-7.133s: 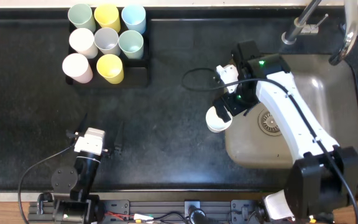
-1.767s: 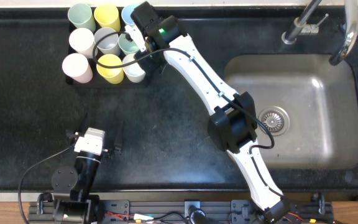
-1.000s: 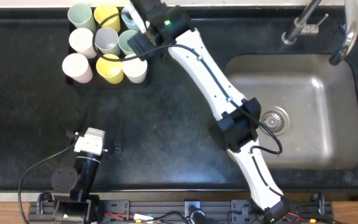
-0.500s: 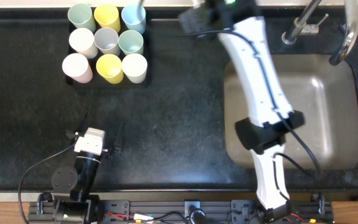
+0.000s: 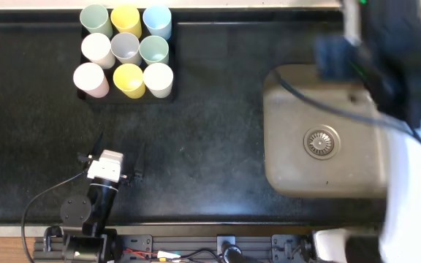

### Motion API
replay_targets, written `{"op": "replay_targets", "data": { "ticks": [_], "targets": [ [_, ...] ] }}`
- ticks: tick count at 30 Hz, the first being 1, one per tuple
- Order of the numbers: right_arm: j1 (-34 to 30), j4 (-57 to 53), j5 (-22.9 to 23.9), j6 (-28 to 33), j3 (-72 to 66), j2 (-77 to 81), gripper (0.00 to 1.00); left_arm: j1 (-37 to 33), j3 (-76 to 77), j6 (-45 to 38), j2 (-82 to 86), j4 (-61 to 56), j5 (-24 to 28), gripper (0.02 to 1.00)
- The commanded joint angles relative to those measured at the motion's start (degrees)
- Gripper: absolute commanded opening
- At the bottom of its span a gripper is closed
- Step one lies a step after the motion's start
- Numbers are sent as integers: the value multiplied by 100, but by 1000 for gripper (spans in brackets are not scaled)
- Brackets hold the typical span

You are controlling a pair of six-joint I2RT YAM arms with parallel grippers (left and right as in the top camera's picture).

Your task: Store Cups

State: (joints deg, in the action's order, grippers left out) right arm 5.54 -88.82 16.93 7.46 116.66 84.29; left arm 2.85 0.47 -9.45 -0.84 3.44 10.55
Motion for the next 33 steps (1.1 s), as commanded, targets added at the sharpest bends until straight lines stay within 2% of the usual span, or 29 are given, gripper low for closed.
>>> {"op": "replay_targets", "data": {
  "ticks": [1,3,4,7,9,13,18,22,27,30,33],
  "targets": [
    [-870,551,-1438,-426,-2269,-1773,998,-33,-2,-103,68,13,55,998],
    [-1224,1370,-2039,-494,-3482,-2721,996,-33,-2,-103,68,13,57,1000],
    [-1331,1919,-2199,-492,-4092,-3211,996,-33,-2,-101,68,13,57,1000],
    [-1460,3766,-2135,-470,-5869,-4629,998,-33,-2,-101,68,13,55,998],
    [-1445,4590,-2140,-472,-6863,-5429,998,-33,-2,-101,68,13,55,998],
    [-1329,4645,-2138,-472,-8177,-6758,998,-33,-2,-103,68,13,57,1000],
    [-807,4706,-2140,-472,-8913,-7984,998,-33,-2,-101,68,13,55,998],
    [-476,4572,-2140,-472,-9267,-8347,998,-33,-2,-101,68,13,57,998],
    [-428,4693,-2140,-472,-9639,-8349,998,-33,-2,-101,68,13,55,998],
    [-448,5440,-2138,-472,-9912,-8373,996,-33,-2,-101,68,13,55,1000],
    [-446,6767,-2138,-472,-10367,-8376,996,-33,-2,-101,68,13,55,1000]
  ]
}}
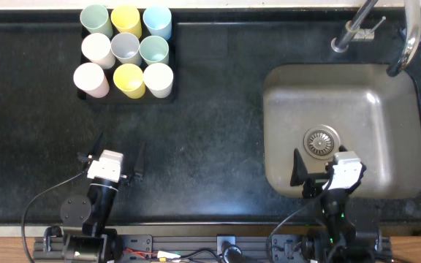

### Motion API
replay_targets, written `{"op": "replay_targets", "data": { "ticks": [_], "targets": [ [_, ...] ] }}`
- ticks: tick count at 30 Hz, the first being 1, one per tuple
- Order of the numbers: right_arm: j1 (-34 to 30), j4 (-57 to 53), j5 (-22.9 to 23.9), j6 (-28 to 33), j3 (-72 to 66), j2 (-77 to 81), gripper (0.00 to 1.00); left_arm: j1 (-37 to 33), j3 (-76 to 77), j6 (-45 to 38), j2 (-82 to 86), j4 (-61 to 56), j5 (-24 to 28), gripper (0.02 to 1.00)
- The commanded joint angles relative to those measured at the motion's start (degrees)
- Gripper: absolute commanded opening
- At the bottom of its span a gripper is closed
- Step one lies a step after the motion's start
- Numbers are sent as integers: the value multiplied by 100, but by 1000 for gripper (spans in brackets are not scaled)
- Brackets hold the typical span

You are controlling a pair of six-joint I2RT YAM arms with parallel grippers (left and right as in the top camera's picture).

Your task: Store Cups

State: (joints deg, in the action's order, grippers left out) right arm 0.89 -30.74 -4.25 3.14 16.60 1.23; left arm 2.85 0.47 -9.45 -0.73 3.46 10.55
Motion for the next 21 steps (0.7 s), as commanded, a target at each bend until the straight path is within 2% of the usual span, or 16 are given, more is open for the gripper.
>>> {"op": "replay_targets", "data": {
  "ticks": [1,5,11,21],
  "targets": [
    [20,1298,-22,-39,-518,-70,998,-33,-2,-101,57,11,55,1000],
    [20,2100,-20,-39,-1088,-70,998,-33,-2,-103,57,11,55,998],
    [20,2671,-20,-39,-1631,-63,998,-33,-2,-101,57,13,57,1000],
    [17,2662,-20,-39,-1631,-109,998,-33,-2,-101,57,11,55,1000]
  ]
}}
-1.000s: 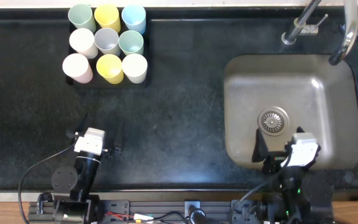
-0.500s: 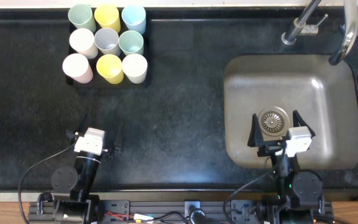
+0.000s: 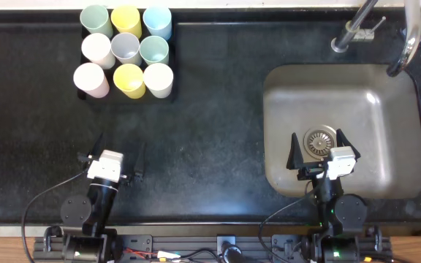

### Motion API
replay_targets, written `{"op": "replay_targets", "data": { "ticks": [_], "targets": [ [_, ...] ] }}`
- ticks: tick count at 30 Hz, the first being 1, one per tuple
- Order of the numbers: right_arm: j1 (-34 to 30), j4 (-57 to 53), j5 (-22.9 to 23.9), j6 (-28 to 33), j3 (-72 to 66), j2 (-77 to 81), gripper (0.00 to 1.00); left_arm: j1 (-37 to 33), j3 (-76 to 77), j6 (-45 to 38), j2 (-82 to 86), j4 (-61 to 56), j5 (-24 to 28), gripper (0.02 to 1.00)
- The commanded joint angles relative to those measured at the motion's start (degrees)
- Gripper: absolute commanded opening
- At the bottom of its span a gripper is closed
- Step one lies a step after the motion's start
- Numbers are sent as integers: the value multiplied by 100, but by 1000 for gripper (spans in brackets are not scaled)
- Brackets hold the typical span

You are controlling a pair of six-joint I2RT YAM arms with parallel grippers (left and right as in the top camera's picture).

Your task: Store Cups

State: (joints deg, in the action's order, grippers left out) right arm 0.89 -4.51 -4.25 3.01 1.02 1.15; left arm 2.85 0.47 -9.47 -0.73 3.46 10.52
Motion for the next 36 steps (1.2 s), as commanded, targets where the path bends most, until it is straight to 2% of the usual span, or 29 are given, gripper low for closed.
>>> {"op": "replay_targets", "data": {
  "ticks": [1,36],
  "targets": [
    [17,39,-17,-26,-72,-101,996,-33,-2,-98,57,11,57,1000],
    [332,39,-20,-26,-72,-94,996,37,-2,-98,59,11,57,998]
  ]
}}
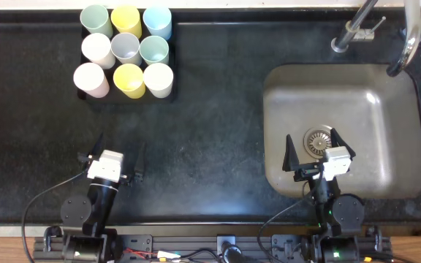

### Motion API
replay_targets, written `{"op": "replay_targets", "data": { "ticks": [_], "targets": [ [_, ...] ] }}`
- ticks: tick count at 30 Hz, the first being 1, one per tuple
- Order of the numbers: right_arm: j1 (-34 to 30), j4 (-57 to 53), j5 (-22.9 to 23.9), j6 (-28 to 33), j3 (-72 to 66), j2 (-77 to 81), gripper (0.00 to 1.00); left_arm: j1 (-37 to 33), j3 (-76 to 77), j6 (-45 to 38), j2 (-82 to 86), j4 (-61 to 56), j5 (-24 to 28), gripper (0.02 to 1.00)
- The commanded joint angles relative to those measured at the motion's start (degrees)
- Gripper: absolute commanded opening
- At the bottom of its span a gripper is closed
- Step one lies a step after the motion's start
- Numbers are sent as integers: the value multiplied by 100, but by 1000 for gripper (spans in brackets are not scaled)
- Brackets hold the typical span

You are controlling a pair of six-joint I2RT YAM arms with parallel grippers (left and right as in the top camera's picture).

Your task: Store Cups

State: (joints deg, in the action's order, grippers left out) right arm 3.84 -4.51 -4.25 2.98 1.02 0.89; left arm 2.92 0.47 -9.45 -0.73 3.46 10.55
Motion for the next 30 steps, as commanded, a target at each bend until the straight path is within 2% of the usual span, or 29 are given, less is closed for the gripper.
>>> {"op": "replay_targets", "data": {
  "ticks": [1,6,11,16,30],
  "targets": [
    [37,39,-20,-24,-72,-68,998,31,-2,-103,59,11,55,1000],
    [37,39,-20,-24,-72,-68,998,44,-2,-103,59,11,9,1000],
    [37,39,-20,-24,-72,-68,998,48,-4,-81,59,35,-278,1000],
    [37,39,-20,-24,-72,-68,998,48,-4,1064,59,120,-1161,998],
    [37,39,-20,-24,-72,-68,996,48,-4,1084,59,120,-1172,998]
  ]
}}
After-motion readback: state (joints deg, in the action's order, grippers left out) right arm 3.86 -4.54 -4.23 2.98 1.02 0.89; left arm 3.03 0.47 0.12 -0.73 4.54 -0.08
